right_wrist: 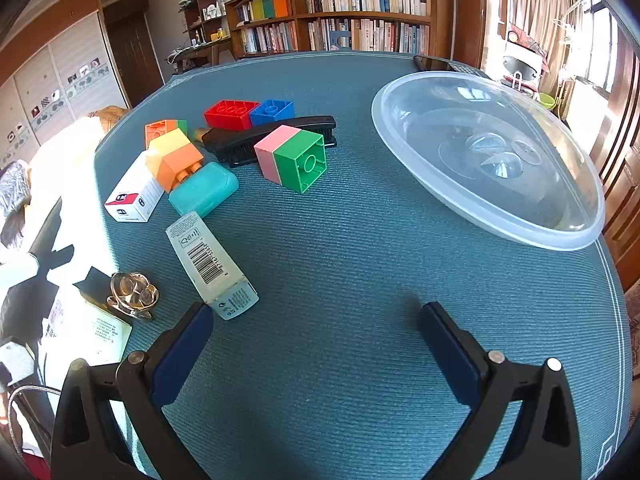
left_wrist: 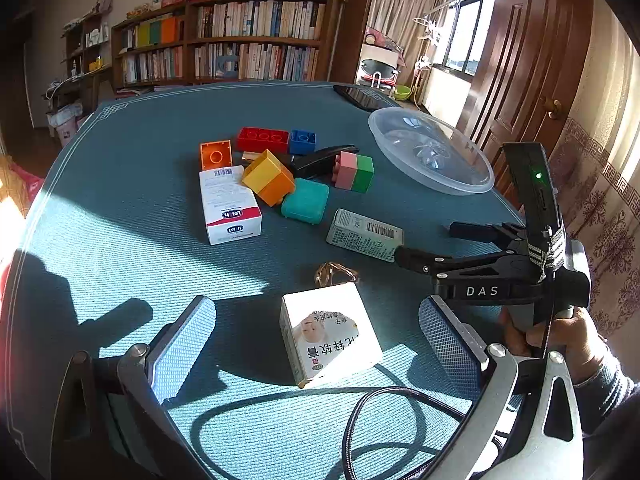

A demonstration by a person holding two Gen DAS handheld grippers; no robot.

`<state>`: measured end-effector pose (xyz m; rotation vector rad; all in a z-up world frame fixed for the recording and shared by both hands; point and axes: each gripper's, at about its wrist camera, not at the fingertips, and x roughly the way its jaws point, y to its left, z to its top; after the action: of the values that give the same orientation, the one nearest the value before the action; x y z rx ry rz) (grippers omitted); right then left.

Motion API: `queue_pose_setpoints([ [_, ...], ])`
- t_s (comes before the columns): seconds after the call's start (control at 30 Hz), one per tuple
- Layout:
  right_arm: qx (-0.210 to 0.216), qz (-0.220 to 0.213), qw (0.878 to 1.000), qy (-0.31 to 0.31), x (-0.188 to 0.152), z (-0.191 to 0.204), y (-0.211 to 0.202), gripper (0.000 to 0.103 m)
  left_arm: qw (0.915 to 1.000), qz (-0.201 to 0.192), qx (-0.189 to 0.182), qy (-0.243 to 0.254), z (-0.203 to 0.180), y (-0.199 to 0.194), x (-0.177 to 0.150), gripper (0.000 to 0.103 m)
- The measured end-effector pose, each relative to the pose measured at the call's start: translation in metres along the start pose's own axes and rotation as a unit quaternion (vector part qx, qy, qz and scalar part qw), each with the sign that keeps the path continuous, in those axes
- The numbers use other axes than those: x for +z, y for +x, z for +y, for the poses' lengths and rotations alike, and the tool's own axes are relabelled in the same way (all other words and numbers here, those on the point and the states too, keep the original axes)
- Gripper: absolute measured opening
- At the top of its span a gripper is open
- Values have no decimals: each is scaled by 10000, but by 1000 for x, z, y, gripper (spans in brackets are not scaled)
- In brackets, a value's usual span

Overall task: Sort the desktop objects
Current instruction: 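Move left tool to white ointment box while right tool approaches white-green tube box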

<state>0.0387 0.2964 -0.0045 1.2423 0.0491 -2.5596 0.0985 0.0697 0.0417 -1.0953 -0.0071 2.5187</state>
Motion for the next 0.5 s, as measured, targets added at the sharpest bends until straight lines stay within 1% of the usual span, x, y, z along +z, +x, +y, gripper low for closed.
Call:
queue_pose_setpoints([
  [0.1, 171, -153, 9996, 170, 1, -5, -4, 103, 9999, 121, 14, -107, 2, 7, -4, 103],
  [0.3, 427, -376, 9976, 399, -1, -13, -10, 103, 9993, 189, 307, -82, 5, 13, -8, 103],
  [0.33, 461, -398, 9973, 415, -1, -13, -10, 103, 9992, 216, 345, -59, 5, 15, -9, 101],
  [0.47, 550, -515, 9963, 418, -3, -12, -12, 103, 9981, 350, 500, 70, 4, 20, -14, 86],
  [0.5, 553, -533, 9962, 400, -3, -11, -12, 103, 9978, 388, 521, 92, 4, 22, -15, 85],
])
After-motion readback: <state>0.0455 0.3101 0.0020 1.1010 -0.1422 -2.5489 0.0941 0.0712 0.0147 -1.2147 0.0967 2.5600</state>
